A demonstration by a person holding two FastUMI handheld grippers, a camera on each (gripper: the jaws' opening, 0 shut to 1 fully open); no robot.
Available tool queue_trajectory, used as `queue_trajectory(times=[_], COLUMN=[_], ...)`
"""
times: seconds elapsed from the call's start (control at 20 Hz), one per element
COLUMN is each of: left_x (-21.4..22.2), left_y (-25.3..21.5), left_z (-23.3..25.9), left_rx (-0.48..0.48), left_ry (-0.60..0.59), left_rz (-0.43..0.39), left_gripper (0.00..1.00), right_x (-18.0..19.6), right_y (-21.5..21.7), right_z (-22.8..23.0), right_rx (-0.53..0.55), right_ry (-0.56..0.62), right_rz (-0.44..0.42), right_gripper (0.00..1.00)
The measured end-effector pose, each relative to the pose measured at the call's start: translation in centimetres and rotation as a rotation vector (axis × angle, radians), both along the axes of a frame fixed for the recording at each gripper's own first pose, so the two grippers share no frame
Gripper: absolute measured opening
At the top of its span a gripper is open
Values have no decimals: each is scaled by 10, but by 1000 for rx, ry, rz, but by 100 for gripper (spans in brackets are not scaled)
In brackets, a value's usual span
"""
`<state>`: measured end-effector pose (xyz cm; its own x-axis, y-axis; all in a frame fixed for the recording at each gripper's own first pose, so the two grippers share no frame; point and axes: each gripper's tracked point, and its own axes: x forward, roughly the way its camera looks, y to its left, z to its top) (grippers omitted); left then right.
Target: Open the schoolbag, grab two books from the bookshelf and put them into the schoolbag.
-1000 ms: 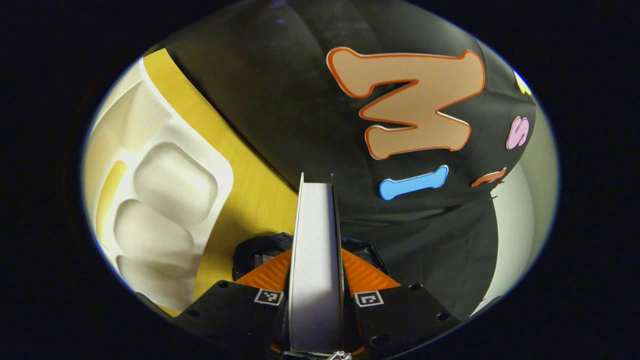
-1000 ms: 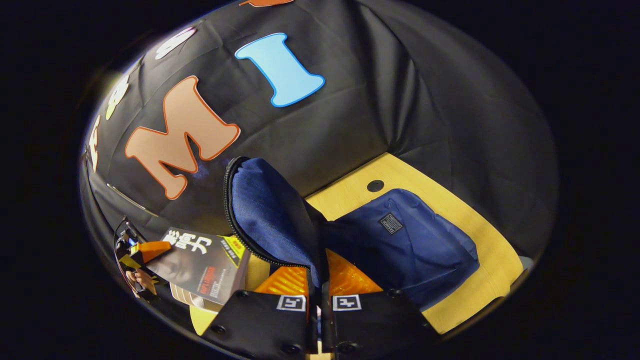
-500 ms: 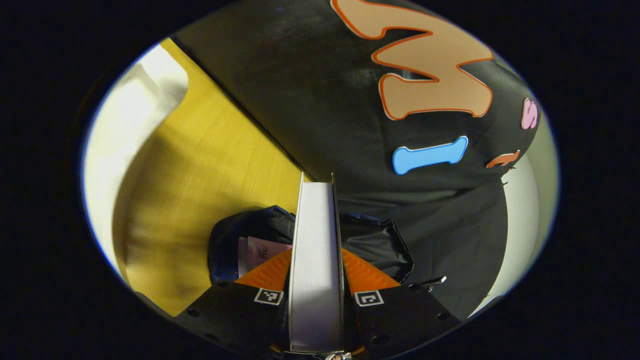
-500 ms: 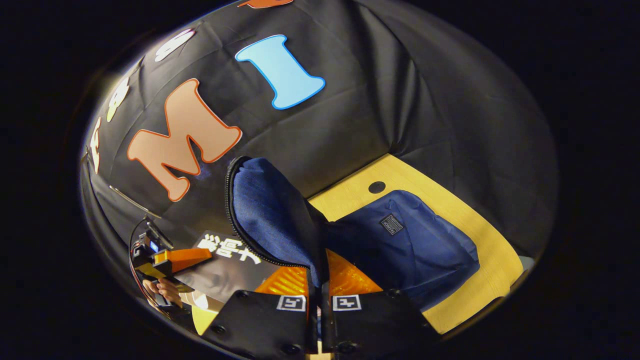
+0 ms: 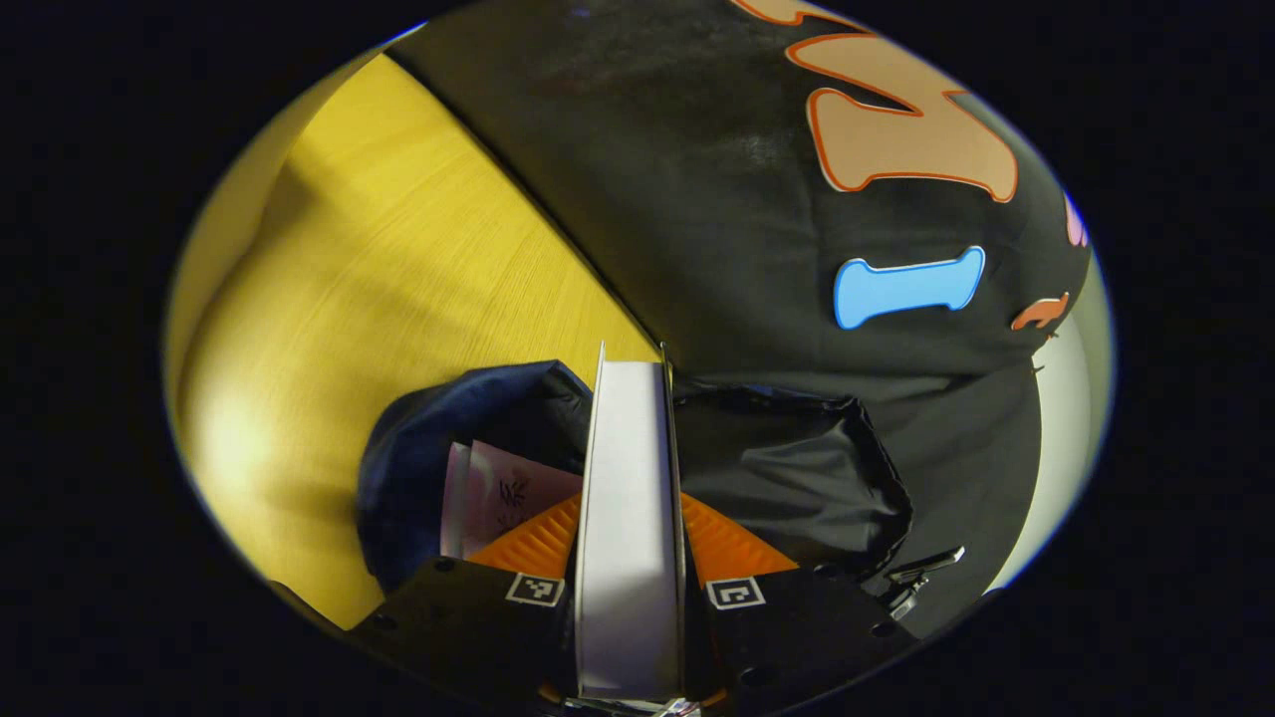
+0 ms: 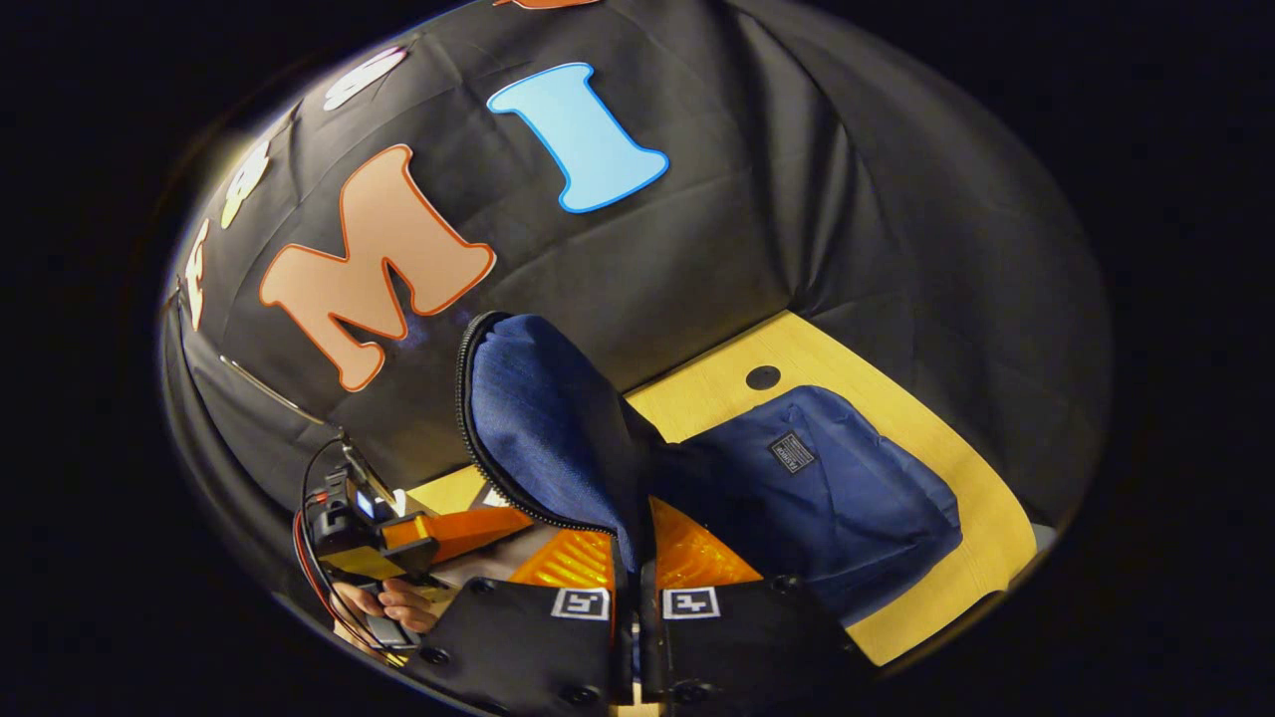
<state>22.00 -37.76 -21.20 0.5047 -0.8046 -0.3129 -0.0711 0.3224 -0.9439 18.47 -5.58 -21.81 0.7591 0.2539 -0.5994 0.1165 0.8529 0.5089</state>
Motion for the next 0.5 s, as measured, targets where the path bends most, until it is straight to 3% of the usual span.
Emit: queue_trajectory(times=[0.3,0.5], left_x=[-7,-10], left_y=[-30,-52], left_z=[-9,-22], left_rx=[-6,-68], left_ry=[2,60], left_rz=[52,109], left_gripper=[39,39], right_x=[5,5], right_y=[4,13], right_z=[2,1], right_rx=[15,28], right_ry=[-10,-10], right_rz=[3,13], right_gripper=[6,6])
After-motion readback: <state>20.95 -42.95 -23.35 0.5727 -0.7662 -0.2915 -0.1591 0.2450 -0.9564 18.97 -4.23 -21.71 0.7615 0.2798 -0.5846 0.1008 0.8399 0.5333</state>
